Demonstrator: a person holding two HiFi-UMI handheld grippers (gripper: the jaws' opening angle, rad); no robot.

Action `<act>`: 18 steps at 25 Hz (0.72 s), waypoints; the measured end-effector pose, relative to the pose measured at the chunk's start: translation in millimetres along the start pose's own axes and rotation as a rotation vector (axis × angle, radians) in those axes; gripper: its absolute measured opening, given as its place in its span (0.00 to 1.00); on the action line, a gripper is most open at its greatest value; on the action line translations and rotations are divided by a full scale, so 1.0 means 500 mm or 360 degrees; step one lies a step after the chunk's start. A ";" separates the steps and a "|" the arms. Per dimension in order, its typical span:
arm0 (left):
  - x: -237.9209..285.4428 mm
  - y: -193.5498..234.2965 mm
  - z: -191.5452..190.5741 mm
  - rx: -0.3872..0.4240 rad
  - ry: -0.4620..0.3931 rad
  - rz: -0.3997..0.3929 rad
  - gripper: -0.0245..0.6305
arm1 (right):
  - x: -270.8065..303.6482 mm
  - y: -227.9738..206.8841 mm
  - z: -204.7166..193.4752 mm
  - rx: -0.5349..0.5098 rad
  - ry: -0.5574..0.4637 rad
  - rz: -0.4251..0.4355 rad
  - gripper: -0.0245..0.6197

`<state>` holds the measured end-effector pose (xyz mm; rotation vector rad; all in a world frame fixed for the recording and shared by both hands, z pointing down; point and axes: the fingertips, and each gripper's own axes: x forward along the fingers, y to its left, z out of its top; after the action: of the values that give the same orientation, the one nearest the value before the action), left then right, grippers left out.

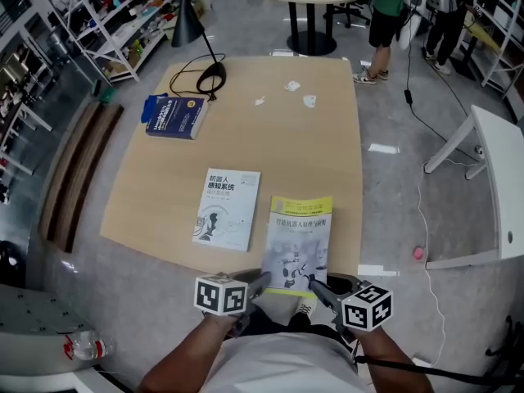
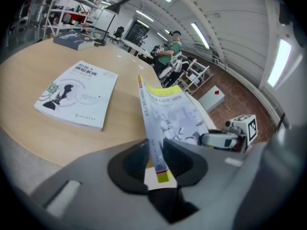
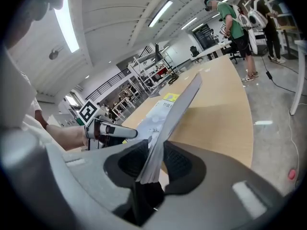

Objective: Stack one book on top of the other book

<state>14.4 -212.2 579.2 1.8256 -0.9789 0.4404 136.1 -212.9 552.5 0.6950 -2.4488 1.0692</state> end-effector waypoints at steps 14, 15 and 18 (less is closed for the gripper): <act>-0.139 0.226 0.126 -0.0021 -0.0101 0.0024 0.20 | 0.250 0.103 0.123 -0.0058 0.0020 0.0028 0.20; -0.146 0.246 0.134 -0.0014 -0.0095 0.0011 0.20 | 0.270 0.109 0.126 -0.0047 0.0020 0.0013 0.21; -0.153 0.296 0.161 0.0008 -0.0073 -0.0055 0.20 | 0.322 0.116 0.140 -0.0012 0.0012 -0.0055 0.21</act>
<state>-158.0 -279.8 579.1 1.8614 -0.9769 0.3816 -37.0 -277.8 558.0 0.7275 -2.4243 1.0473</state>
